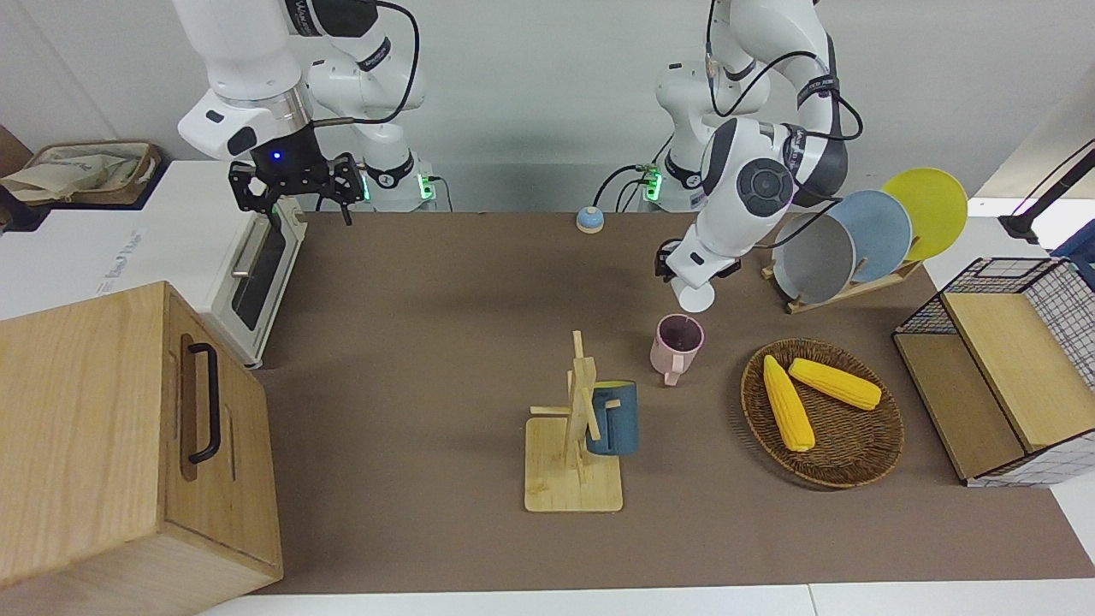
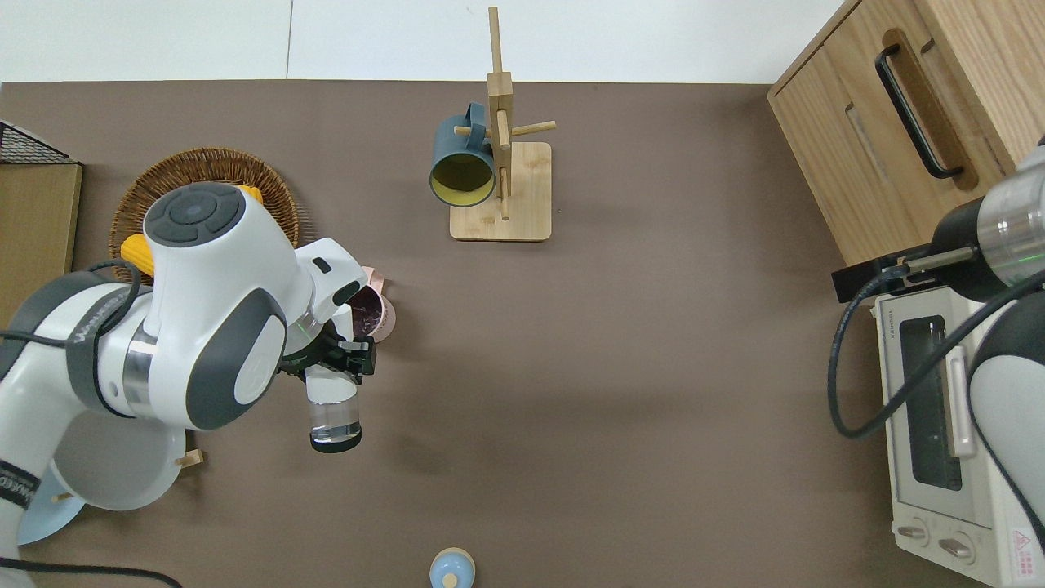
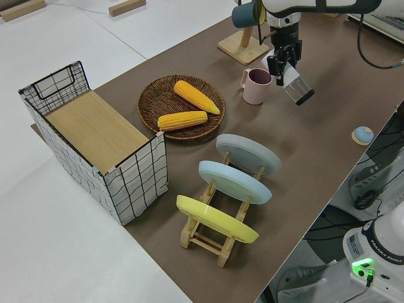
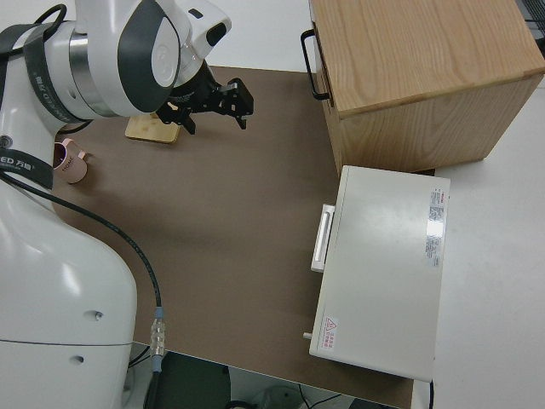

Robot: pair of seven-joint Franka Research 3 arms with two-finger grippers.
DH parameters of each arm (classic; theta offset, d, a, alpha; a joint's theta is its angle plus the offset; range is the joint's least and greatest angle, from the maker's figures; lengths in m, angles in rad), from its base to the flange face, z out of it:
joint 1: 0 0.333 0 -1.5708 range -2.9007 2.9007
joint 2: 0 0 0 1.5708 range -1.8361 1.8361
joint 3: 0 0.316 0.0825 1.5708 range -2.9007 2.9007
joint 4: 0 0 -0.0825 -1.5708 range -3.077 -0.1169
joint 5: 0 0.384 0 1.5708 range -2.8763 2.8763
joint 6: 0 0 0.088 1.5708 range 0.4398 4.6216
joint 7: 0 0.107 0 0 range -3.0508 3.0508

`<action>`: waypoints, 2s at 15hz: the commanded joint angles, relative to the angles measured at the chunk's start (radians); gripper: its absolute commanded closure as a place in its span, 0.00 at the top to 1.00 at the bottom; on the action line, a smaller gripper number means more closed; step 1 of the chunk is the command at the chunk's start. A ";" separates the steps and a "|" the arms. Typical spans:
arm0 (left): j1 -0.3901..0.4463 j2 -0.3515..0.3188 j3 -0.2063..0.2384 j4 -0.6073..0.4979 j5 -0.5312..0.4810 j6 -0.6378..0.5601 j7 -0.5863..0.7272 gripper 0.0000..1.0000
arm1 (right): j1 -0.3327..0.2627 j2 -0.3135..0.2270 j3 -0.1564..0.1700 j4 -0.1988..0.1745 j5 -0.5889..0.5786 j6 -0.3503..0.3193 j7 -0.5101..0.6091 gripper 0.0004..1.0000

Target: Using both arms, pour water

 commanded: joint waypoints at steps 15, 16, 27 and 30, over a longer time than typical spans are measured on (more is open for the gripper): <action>0.003 -0.377 0.010 -0.492 -0.040 0.532 0.011 0.00 | -0.009 0.007 0.006 0.015 0.017 -0.009 -0.015 0.98; 0.007 -0.378 0.012 -0.495 -0.040 0.541 0.011 0.00 | -0.009 0.007 0.006 0.013 0.018 -0.009 -0.015 0.98; 0.164 -0.386 0.024 -0.483 -0.018 0.772 0.019 0.00 | -0.009 0.007 0.006 0.013 0.018 -0.009 -0.015 0.98; 0.214 -0.375 0.024 -0.440 0.005 0.863 0.018 0.00 | -0.009 0.007 0.005 0.013 0.018 -0.009 -0.015 0.98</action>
